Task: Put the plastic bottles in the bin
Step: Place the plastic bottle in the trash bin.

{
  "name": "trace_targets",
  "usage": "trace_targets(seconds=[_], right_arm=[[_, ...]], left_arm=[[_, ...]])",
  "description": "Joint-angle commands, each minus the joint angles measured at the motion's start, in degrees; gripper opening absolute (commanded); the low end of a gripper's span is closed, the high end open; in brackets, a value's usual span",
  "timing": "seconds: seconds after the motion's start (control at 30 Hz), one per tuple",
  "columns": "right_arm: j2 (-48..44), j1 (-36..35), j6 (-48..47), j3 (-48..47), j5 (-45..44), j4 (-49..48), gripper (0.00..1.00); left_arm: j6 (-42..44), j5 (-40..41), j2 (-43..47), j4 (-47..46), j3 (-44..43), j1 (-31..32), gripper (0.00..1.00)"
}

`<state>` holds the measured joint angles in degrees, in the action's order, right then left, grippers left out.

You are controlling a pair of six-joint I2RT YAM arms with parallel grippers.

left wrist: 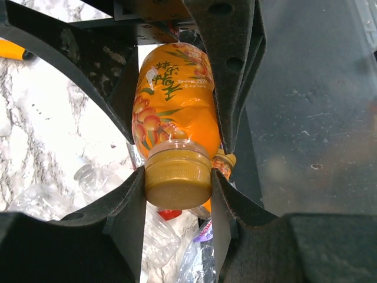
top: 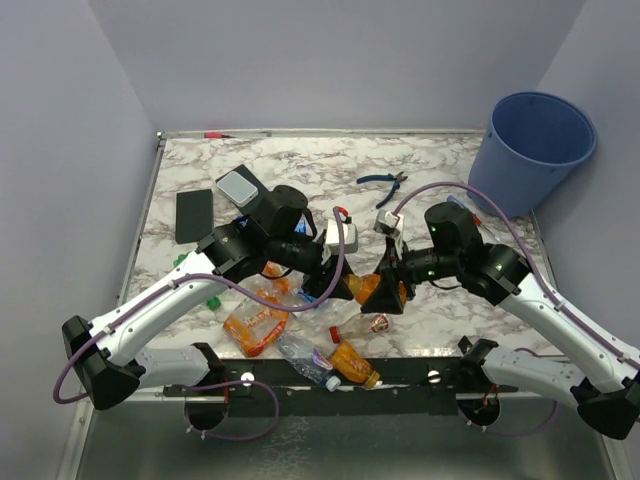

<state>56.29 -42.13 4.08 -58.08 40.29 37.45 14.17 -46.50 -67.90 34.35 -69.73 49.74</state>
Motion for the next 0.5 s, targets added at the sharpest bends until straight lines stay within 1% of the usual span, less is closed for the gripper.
trace_targets(seconds=[0.0,0.03,0.07,0.1,0.13,0.17,0.2,0.27,0.3,0.37,0.4,0.47], right_arm=[[-1.5,-0.6,-0.9,0.9,0.6,-2.3,0.68],[-1.9,-0.6,-0.7,1.1,0.4,-2.9,0.61],[-2.3,-0.6,-0.5,1.3,0.1,-3.4,0.56],[-2.8,-0.6,-0.4,1.4,-0.3,-3.8,0.51],[-3.2,-0.6,-0.2,1.4,-0.8,-4.1,0.47],[-3.7,-0.6,-0.1,1.3,-1.6,-4.3,0.44],[-4.3,-0.6,0.0,1.0,-2.6,-4.6,0.42],[-6.1,-0.6,0.4,0.4,-6.6,-5.6,0.4],[-7.0,-0.6,0.9,0.1,-9.8,-6.4,0.41],[-8.8,-0.7,2.2,-1.4,-18.4,-7.5,0.41],[-9.3,-0.6,3.7,-2.7,-23.4,-8.0,0.41],[-9.3,-0.6,6.5,-7.2,-36.8,-8.5,0.39]], left_arm=[[-0.7,-4.2,0.1,-3.9,-2.9,0.1,0.0],[-1.0,-3.9,0.1,-4.1,-2.8,0.1,0.05],[-1.2,-3.6,0.0,-4.3,-2.7,0.1,0.13],[-1.4,-3.3,0.2,-4.4,-2.5,0.1,0.23],[-1.6,-2.9,0.5,-4.8,-2.2,0.1,0.34],[-2.0,-2.3,1.1,-5.6,-1.7,0.1,0.47],[-2.8,-1.1,1.8,-6.9,-1.0,0.1,0.62],[-5.0,2.4,4.4,-11.4,1.2,0.1,0.85],[-6.0,4.7,6.4,-14.7,2.7,0.1,0.98],[-10.7,12.9,11.3,-23.2,7.2,0.1,0.99],[-12.9,19.8,15.1,-27.9,9.6,0.1,0.99],[-17.8,31.5,20.9,-36.2,16.1,0.2,0.99]])
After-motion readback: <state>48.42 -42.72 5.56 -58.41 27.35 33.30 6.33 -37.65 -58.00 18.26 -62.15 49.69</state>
